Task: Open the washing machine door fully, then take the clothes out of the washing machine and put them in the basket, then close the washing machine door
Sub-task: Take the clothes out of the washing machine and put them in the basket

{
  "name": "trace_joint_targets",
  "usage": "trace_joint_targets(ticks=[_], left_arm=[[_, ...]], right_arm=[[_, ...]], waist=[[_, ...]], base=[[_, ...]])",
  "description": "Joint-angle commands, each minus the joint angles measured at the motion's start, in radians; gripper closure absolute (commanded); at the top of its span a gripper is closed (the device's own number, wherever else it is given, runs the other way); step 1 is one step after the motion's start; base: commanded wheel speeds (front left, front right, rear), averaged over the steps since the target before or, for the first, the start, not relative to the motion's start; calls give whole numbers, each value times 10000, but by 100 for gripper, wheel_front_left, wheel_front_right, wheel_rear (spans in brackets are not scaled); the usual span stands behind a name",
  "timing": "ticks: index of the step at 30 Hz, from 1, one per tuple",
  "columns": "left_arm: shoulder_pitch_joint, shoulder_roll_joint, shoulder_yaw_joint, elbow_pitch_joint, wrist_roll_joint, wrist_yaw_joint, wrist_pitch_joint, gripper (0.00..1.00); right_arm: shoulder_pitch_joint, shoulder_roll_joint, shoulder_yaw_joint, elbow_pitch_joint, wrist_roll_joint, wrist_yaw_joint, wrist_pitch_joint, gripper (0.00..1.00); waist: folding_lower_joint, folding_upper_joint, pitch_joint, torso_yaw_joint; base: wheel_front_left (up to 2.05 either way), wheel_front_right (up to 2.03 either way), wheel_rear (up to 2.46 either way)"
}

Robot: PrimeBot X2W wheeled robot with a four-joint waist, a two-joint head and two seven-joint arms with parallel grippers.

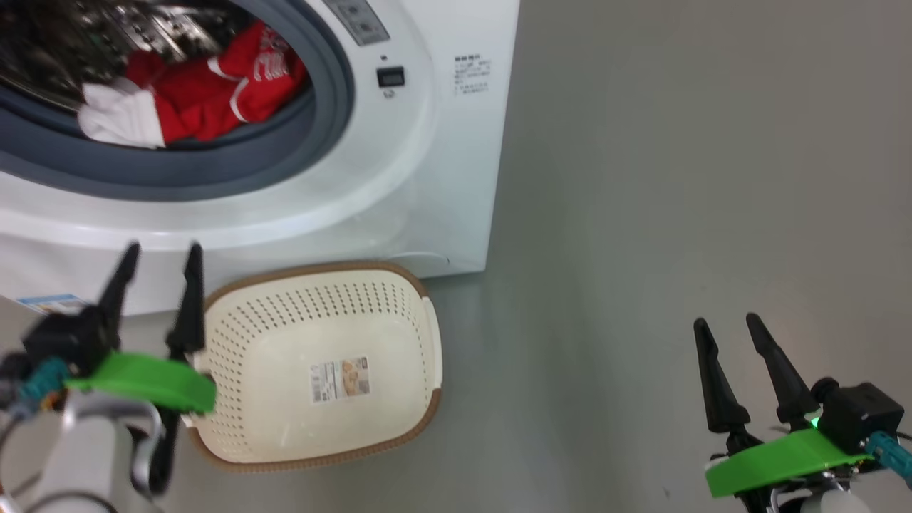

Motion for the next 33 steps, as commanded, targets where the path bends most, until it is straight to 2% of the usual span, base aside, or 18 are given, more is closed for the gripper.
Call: trace_joint_targets(ticks=[1, 10, 19, 27, 33], left_arm=[[-739, 521, 259, 42, -4, -54, -51, 0], [-3519, 1439, -278, 1727, -294, -54, -51, 0], [-5593, 2134, -921, 3476, -791, -54, -51, 0], [-6989, 2818, -1704, 4644, -1254, -54, -51, 0], [-7550, 3283, -2048, 5030, -1640, -54, -51, 0]], right_arm=[[-385, -21, 307, -289, 114, 75, -118, 0], [-1066, -16, 610, -413, 430, 75, -118, 0], [-1430, -15, 836, -532, 665, 75, -118, 0], [-1720, -15, 1148, -638, 895, 75, -118, 0], [-1814, -15, 1273, -730, 1028, 75, -118, 0]], waist=[[0, -1, 852, -390], [0, -1, 1979, -859], [0, -1, 2813, -1303], [0, -1, 3390, -1775], [0, -1, 3660, -2078]], base=[[0, 0, 0], [0, 0, 0], [0, 0, 0], [0, 0, 0], [0, 0, 0]])
